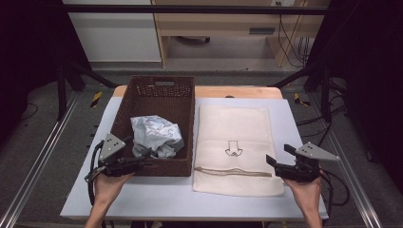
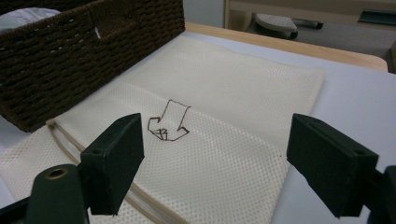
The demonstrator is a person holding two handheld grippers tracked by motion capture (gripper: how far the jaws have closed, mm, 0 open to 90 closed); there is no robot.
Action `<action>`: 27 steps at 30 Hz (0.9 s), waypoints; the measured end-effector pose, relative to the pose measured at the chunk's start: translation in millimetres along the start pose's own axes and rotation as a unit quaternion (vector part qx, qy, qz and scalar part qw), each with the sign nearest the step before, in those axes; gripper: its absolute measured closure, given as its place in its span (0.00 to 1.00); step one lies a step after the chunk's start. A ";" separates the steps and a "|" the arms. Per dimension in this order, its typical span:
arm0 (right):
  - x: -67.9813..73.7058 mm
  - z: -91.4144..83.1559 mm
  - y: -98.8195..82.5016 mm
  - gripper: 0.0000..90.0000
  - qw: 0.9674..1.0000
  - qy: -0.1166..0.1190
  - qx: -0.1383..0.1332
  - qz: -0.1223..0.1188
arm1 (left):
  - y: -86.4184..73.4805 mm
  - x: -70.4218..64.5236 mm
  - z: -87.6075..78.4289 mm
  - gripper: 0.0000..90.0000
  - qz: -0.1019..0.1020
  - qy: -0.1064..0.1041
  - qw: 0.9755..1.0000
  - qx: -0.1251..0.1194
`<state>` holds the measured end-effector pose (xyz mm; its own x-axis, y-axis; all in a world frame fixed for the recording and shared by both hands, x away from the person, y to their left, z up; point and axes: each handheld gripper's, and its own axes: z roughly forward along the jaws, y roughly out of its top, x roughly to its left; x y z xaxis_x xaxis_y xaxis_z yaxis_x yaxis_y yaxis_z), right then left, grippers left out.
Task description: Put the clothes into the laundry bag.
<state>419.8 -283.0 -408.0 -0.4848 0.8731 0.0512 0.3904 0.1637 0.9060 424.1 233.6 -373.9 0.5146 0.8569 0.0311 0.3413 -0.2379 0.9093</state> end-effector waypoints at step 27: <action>27.2 16.1 17.0 0.29 0.999 0.043 0.007 -0.023 | 15.2 -62.2 14.4 0.46 0.048 -0.077 0.996 0.004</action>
<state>425.9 -249.1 -398.0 -0.5675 0.8221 0.0459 0.3766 0.2096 0.9023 408.5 170.1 -367.9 0.6589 0.7503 0.0534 0.2904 -0.3193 0.9021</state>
